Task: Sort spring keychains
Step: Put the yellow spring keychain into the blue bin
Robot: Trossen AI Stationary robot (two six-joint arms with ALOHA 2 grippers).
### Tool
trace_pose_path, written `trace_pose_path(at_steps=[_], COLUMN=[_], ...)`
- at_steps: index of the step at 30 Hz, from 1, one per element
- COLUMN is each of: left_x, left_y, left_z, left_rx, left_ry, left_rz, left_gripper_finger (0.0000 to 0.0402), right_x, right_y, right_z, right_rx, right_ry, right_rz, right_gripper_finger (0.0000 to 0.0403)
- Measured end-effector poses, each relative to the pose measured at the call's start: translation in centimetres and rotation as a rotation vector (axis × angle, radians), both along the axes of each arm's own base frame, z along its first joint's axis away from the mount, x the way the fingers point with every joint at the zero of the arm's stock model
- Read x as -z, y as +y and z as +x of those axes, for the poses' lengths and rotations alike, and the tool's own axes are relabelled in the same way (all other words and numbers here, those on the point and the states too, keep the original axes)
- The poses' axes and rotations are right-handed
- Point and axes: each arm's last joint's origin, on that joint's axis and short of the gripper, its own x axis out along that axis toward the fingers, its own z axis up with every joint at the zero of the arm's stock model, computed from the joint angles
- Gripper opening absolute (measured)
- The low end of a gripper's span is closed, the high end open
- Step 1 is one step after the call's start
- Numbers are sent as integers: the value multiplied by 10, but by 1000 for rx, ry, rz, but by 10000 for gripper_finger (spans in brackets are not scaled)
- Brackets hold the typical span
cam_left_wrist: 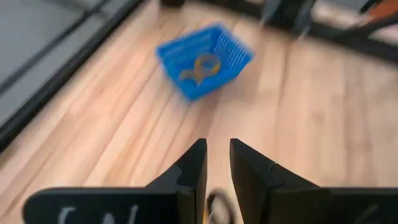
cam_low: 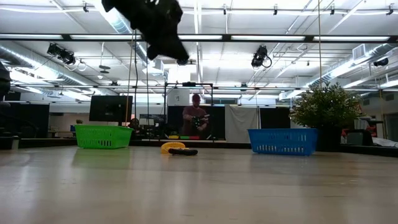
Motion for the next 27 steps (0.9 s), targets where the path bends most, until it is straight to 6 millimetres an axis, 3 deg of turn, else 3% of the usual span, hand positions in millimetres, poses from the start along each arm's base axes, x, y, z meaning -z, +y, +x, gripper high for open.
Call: trace_pose_path(at_steps=[7,15,22,27], left_x=[17,14,55,84], left_y=[28,42,50,53], left_z=[-7,19,41,52], left_rx=[-19,193,408,457], left_ry=[155,435,658,728], left_rz=[-112,19,67,53], left_gripper_finger=[102,162,164,151], right_x=[2,6,6,6], right_y=[0,0,1,1], right_z=[5,12,14,14], right_rx=[0,-1,-1,-1], right_ry=[9,28,21,19], right_rz=[0,-1,7,8], right_gripper_finger=[217,217,217,217])
